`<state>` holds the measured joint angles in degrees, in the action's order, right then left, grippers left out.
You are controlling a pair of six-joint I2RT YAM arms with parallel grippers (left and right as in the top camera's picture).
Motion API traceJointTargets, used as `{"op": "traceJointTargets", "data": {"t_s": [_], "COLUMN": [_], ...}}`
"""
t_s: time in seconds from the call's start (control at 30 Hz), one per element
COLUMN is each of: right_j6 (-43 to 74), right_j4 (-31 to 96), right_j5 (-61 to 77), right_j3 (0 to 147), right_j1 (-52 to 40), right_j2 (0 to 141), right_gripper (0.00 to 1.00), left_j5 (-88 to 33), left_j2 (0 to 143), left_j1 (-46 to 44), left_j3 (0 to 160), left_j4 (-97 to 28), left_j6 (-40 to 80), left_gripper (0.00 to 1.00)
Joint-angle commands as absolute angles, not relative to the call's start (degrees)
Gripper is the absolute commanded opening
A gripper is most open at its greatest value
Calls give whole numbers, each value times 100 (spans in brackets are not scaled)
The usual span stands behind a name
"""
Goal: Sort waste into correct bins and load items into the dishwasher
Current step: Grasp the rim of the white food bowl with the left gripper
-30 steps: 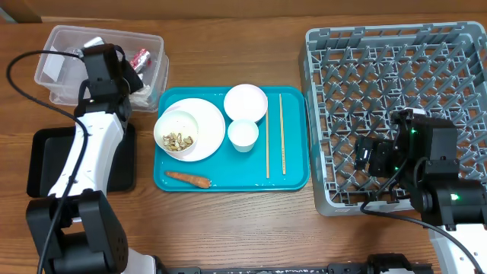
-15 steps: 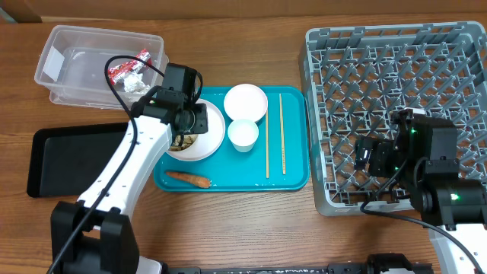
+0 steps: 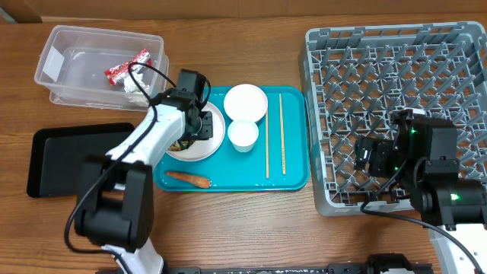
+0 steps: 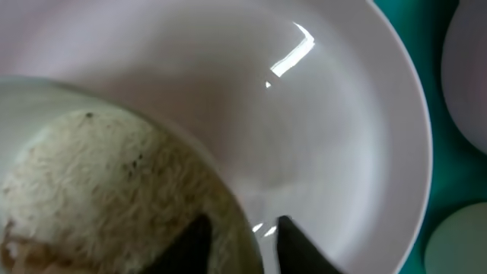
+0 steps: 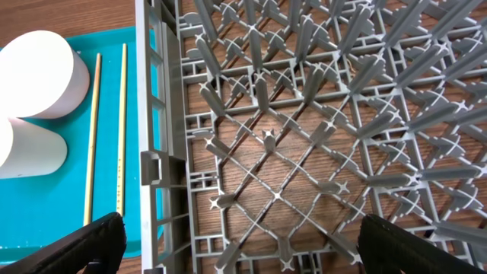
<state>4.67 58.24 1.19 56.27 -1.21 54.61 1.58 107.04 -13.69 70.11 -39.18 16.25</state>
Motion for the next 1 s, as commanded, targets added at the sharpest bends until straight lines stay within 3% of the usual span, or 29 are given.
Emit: {"op": "traceJointTargets", "data": {"t_s": [0.0, 0.2, 0.73, 0.97], "right_j6": [449, 449, 449, 449], "right_j4": [5843, 5857, 5865, 5870], "right_j5": [91, 91, 89, 89], "right_j3": [5819, 5819, 5819, 5819], "right_j1": [-148, -148, -148, -148], "right_j2": [5430, 5430, 5430, 5430], "right_gripper": [100, 100, 100, 100], "left_j5": [-108, -108, -217, -1835], "left_j2": [10853, 10785, 9638, 9483], "left_j1": [-1389, -1389, -1007, 71], "left_j3": [7022, 7288, 8152, 8132], "left_j4": [-3811, -4014, -6237, -6506], "left_j6": [1584, 1586, 1824, 989], "left_gripper": [4, 4, 4, 4]}}
